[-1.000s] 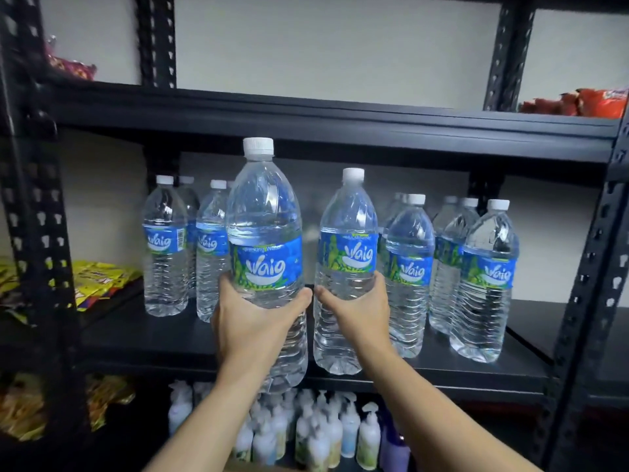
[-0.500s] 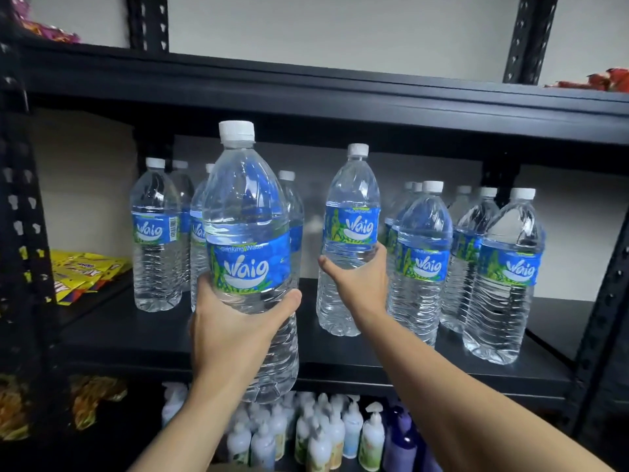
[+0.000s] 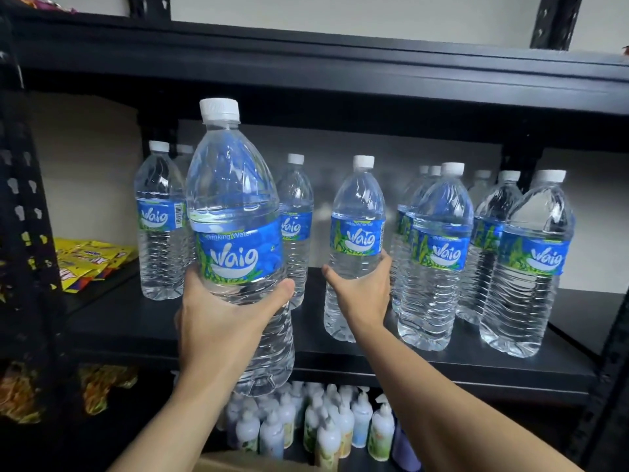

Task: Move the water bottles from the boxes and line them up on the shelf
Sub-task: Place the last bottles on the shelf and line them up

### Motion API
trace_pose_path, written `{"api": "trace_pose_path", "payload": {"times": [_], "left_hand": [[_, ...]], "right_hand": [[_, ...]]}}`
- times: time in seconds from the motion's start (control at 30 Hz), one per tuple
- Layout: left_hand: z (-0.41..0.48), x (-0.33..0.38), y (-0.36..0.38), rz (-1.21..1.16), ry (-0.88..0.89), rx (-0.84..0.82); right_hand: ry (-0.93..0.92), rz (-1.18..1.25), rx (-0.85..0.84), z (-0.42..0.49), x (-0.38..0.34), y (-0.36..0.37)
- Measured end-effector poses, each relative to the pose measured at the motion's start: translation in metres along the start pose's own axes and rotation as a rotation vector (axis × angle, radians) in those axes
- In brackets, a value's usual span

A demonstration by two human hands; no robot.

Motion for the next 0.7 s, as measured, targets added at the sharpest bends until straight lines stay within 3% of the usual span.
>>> {"api": "trace_pose_path", "payload": {"times": [0.7], "left_hand": [[0.012,0.007,0.013,0.064,0.062,-0.051]], "right_hand": [[-0.084,0.007,-0.151,0.004,0.017,-0.004]]}}
Point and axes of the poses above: each hand's wrist, its own z-axis towards the middle knuckle, its own y-axis out of the palm, x = y × z, the point moved 2 cm from there along z, towards the middle knuckle, and after that the axes turned 11 degrees about -x, right-handed, at the moved point
